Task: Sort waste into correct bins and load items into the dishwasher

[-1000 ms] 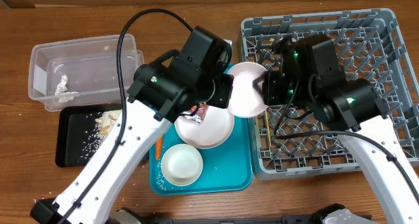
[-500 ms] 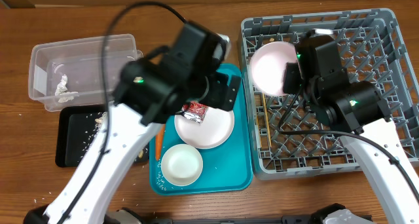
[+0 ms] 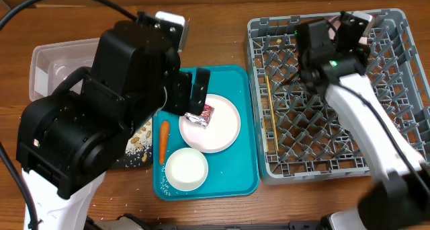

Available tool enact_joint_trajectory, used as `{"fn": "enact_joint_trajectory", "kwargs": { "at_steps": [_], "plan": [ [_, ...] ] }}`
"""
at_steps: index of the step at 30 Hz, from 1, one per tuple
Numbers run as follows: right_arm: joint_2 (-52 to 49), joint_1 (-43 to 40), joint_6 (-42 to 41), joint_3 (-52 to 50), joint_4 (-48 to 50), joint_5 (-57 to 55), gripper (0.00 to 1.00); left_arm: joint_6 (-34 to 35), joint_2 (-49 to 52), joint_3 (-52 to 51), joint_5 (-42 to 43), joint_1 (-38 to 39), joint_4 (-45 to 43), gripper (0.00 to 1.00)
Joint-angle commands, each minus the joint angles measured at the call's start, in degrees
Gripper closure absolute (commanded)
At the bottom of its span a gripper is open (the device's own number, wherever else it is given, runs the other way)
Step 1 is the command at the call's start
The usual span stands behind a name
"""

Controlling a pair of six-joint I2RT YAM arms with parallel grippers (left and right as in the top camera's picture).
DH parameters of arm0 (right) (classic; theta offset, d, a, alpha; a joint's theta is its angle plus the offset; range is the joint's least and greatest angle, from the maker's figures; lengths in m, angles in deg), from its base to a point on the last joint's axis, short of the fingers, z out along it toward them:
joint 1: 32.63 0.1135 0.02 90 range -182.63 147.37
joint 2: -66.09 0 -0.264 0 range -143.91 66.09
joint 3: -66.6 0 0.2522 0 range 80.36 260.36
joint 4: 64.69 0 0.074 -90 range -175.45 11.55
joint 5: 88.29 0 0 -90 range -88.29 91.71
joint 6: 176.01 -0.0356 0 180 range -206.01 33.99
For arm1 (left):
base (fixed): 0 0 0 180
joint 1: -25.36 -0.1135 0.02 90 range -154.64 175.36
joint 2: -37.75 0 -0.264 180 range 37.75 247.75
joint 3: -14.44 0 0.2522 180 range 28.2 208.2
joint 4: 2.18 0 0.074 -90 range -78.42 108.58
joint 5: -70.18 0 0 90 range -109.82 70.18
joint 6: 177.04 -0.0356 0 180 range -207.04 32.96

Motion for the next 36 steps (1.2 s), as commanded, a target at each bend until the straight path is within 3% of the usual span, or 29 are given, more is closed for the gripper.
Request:
{"fn": "enact_joint_trajectory", "kwargs": {
  "at_steps": [1, 6, 9, 21, 25, 30, 34, 36],
  "plan": [
    [-5.60, -1.44, 1.46, 0.94, 0.35, -5.16, 0.96, -1.11, 0.22, 0.68, -2.25, -0.26, 1.53, 0.00],
    [-12.76, -1.49, 1.62, 0.94, 1.20, -8.37, 0.96, -1.14, 0.26, 0.66, -2.43, -0.26, 3.52, 0.00],
    [-15.02, -1.75, 6.01, 0.94, 4.33, -11.15, 0.96, -1.31, 0.26, 0.66, -2.51, -0.26, 3.78, 0.00],
    [-15.52, 4.96, 7.39, 0.90, 3.39, -5.55, 0.94, -1.60, 2.10, 0.61, -2.47, -0.28, 4.22, 0.00],
    [-15.52, 7.65, 7.41, 0.52, 3.02, -5.46, 0.76, -1.57, 2.73, 0.61, -2.47, -0.26, 4.48, 0.00],
    [-15.52, 8.94, 7.39, -0.07, 0.90, -3.48, 0.71, -1.57, 3.13, 0.61, -2.47, -0.26, 5.57, 0.00],
    [-15.41, 10.14, 7.37, -0.04, -2.69, -3.26, 0.28, -1.60, 3.15, 0.61, -2.49, -0.26, 6.10, 0.00],
    [-14.95, 10.82, 7.39, 0.07, -2.99, -2.16, 0.22, -1.77, 3.19, 0.61, -2.51, -0.26, 6.05, 0.00]
  ]
}}
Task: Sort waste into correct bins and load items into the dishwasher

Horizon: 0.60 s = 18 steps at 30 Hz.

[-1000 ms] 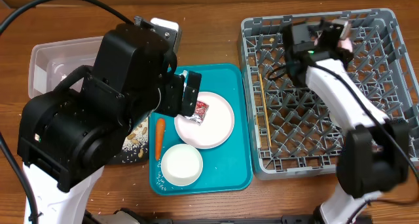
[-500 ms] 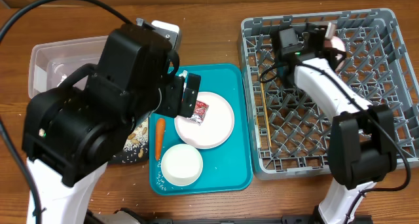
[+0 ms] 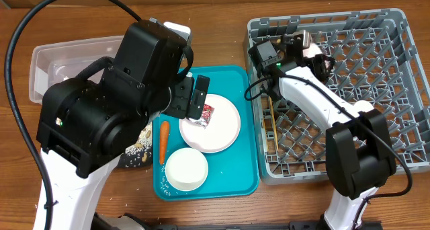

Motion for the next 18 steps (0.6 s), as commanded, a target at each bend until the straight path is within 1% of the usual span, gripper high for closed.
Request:
{"fn": "enact_joint_trajectory", "kwargs": {
  "at_steps": [1, 3, 5, 7, 9, 13, 14, 17, 18],
  "plan": [
    [0.52, 1.55, -0.17, 0.48, -0.63, 1.84, 0.21, -1.79, 0.39, 0.63, -0.85, -0.26, 0.07, 0.00],
    [2.32, 1.84, -0.17, 1.70, -1.86, 4.50, 0.19, -2.01, 0.39, 0.63, -0.83, -0.28, 0.13, 0.00],
    [5.05, 1.84, -0.15, 3.58, -2.78, 10.10, 0.16, -2.16, 0.39, 0.63, -0.83, -0.28, 0.13, 0.00],
    [8.00, 1.84, -0.13, 6.16, -4.72, 18.80, 0.12, -2.16, 0.39, 0.63, -0.85, -0.28, 0.13, 0.00],
    [11.34, 1.84, -0.13, 9.09, -6.95, 30.58, 0.12, -2.14, 0.39, 0.63, -1.27, -0.28, 0.13, 0.00],
    [18.03, 1.84, 0.07, 11.67, -8.72, 56.57, 0.13, -2.12, 0.39, 0.63, -2.05, -0.28, 0.13, 0.00],
    [19.06, 1.84, 0.04, 11.67, -8.70, 61.26, 0.14, -2.08, 0.39, 0.63, -1.99, -0.26, 0.13, 0.00],
    [20.48, 1.84, 0.02, 11.65, -9.29, 76.96, 0.21, -2.10, 0.39, 0.63, -1.66, -0.26, 0.11, 0.00],
    [20.39, 1.84, -0.02, 11.61, -9.88, 80.50, 0.23, -2.10, 0.42, 0.63, -1.64, -0.26, 0.11, 0.00]
  ]
}}
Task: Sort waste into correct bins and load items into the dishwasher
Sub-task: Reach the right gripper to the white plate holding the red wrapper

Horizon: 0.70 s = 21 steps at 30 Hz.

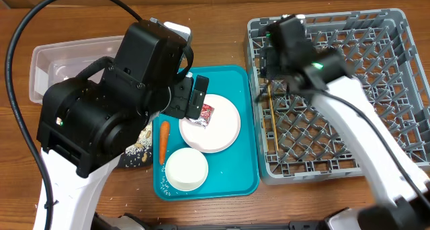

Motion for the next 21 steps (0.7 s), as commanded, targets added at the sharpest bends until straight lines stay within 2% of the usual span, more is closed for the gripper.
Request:
{"fn": "enact_joint_trajectory", "kwargs": {
  "at_steps": [1, 9, 12, 21],
  "plan": [
    [-0.96, 0.07, -0.55, -0.22, -1.40, 24.22, 0.24, -1.05, 0.42, 0.63, -0.81, -0.26, -0.04, 0.00],
    [-5.84, 3.74, -5.31, -9.51, -1.79, 28.35, 0.30, -0.61, 0.52, 0.63, 1.55, -0.26, -0.02, 0.00],
    [-8.13, 6.54, -5.62, -12.44, 0.83, 28.04, 0.36, -0.59, 0.52, 0.63, 1.81, -0.26, -0.04, 0.00],
    [-15.67, 12.70, -5.18, -13.05, 9.11, 12.50, 0.37, -0.59, 0.52, 0.63, 1.81, -0.26, -0.04, 0.00]
  ]
}}
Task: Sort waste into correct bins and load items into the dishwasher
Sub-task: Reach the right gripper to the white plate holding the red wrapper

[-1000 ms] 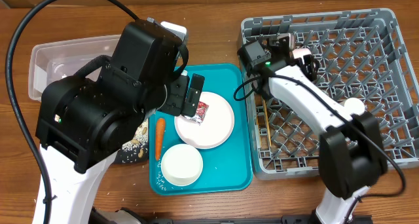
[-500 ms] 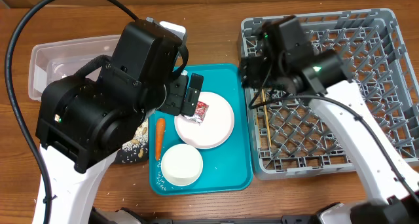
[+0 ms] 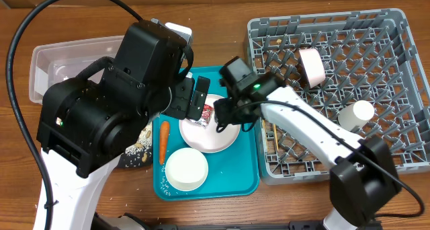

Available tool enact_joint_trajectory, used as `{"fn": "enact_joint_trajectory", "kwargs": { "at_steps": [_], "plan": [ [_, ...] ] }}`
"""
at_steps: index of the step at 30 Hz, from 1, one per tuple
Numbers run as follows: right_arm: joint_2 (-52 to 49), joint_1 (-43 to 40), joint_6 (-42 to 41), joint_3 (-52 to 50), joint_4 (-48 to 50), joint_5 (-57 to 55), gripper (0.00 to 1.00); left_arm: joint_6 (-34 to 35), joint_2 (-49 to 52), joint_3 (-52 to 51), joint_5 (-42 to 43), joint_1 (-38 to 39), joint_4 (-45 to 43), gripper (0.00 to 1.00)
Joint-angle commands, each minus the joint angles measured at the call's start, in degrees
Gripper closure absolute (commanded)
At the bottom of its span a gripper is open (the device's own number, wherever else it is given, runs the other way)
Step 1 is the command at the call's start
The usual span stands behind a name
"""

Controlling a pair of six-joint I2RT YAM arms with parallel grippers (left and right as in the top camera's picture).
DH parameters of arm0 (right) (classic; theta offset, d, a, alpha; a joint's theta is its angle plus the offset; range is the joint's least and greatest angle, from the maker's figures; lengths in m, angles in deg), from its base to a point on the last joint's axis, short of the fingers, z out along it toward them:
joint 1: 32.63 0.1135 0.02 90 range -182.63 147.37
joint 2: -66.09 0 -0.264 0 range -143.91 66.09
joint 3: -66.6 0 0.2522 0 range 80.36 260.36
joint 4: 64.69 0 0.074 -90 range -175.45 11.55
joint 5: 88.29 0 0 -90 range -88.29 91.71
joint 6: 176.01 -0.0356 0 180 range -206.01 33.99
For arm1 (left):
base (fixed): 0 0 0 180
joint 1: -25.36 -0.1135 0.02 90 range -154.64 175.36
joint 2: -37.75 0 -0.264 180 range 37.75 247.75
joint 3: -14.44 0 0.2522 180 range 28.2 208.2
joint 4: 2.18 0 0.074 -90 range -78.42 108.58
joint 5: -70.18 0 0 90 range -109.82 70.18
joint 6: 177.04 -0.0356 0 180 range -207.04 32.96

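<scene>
In the overhead view a white plate lies on the teal tray. A crumpled red and silver wrapper sits on the plate's left part. My left gripper hangs just left of the wrapper, its two black fingers parted. My right gripper is low over the plate, right beside the wrapper; its jaws are hidden under the wrist. A carrot and a white bowl also lie on the tray. In the grey dish rack sit a pink cup and a white cup.
A clear plastic bin stands at the far left. A dark bin with food scraps shows under my left arm. A wooden stick lies along the rack's left side. My left arm's bulk covers the table's left middle.
My right gripper has moved from over the rack's left side to low over the plate beside the wrapper. The pink cup now shows in the rack. My left arm has stayed put.
First my right gripper was over the rack's far middle, with my left gripper above the plate's left edge. Then the right gripper was at the rack's far left by the pink cup, then over the rack's left side. Now it is over the plate.
</scene>
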Motion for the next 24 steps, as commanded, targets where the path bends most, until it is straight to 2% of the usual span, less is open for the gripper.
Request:
{"fn": "enact_joint_trajectory", "kwargs": {
  "at_steps": [1, 5, 15, 16, 18, 20, 21, 24],
  "plan": [
    [-2.82, 1.25, -0.07, 0.11, 2.58, -10.71, 0.37, -0.59, 0.52, 0.63, 0.68, -0.26, -0.04, 0.00],
    [-6.47, 1.38, 0.33, 0.11, 6.78, -15.21, 0.36, -0.59, 0.52, 0.63, 0.68, -0.26, 0.00, 0.00],
    [-10.56, 1.05, 2.97, 0.11, 11.17, -16.28, 0.37, -0.59, 0.52, 0.63, 0.70, -0.26, 0.09, 0.00],
    [-10.86, 1.05, 2.97, 0.11, 11.19, -16.26, 0.45, -0.59, 0.52, 0.63, 0.72, -0.26, 0.28, 0.00],
    [-11.17, 1.05, 2.97, 0.11, 10.67, -16.04, 0.72, -0.61, 0.52, 0.63, 0.70, -0.26, 0.57, 0.00],
    [-11.13, 1.16, 2.97, 0.13, 9.70, -16.09, 0.90, -0.61, 0.52, 0.63, 0.70, -0.26, 0.57, 0.00],
    [-10.97, 1.16, 2.99, 0.24, 9.03, -16.31, 0.96, -0.61, 0.52, 0.63, 0.70, -0.26, 0.57, 0.00],
    [-10.27, 1.16, 2.99, 1.09, 6.62, -16.85, 0.96, -0.61, 0.52, 0.63, 0.68, -0.26, 0.55, 0.00]
  ]
}}
